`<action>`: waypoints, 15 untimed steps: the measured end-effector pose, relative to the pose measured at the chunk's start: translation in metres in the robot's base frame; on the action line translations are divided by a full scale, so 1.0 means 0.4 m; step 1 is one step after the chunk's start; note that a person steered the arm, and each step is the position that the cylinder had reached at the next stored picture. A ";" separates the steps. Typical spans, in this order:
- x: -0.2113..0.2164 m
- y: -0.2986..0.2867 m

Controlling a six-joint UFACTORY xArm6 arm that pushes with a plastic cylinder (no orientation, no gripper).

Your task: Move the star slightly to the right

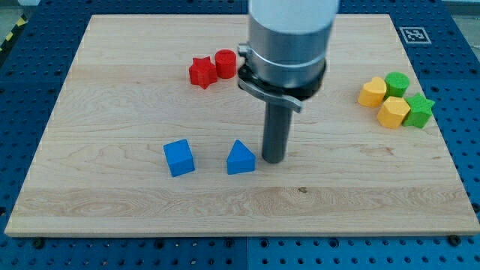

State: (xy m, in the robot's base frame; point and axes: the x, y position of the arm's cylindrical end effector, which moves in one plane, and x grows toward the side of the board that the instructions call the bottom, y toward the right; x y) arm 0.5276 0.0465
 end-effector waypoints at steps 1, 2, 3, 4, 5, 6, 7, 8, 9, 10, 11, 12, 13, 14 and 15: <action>0.003 0.000; 0.003 0.047; 0.001 0.094; -0.016 0.115; -0.051 0.169; -0.134 0.176; -0.218 0.172; -0.311 0.108; -0.401 -0.017; -0.475 -0.079; -0.483 -0.084; -0.465 -0.039; -0.376 0.012; -0.374 -0.010; -0.412 -0.083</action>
State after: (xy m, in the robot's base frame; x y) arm 0.3626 0.0134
